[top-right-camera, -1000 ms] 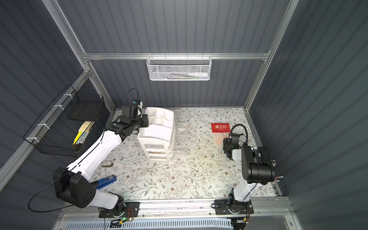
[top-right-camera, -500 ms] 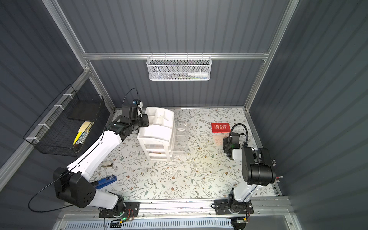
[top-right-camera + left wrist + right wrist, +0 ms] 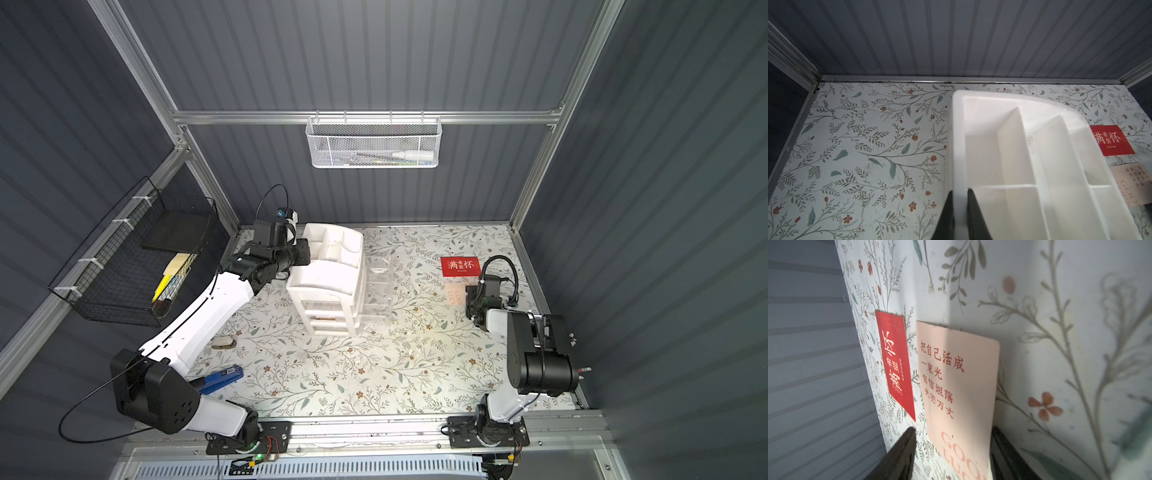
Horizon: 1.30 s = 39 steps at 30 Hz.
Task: Take the postcards out of the drawer
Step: Place the postcard at the center of the board.
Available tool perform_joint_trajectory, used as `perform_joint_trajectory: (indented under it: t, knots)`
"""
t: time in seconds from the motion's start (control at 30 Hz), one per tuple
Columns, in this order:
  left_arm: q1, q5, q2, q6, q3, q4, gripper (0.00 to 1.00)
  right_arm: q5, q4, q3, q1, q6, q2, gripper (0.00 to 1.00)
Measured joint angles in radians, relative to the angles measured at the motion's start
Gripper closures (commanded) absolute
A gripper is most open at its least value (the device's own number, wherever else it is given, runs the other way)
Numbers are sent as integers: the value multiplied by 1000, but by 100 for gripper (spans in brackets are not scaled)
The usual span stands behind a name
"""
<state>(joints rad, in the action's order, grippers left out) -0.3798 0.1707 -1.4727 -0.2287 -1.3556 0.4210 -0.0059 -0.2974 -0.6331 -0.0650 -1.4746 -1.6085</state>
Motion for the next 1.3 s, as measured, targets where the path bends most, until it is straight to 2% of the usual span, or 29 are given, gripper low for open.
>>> perform_joint_trajectory:
  t: [0.17,0.43,0.93,1.17,1.3]
  knots:
    - [0,-1,0,0,0,0,100,-2,101,-26,14,-6,49,35]
    - [0,-3,0,0,0,0,100,-2,194,-26,23,-2,108,34]
    - [0,-4,1,0,0,0,100,-32,146,-25,41,4,36,35]
    - [2,-7,1,0,0,0,100,-54,146,-40,66,68,30,36]
    - [2,-15,1,1,0,0,100,-52,195,-48,72,126,75,36]
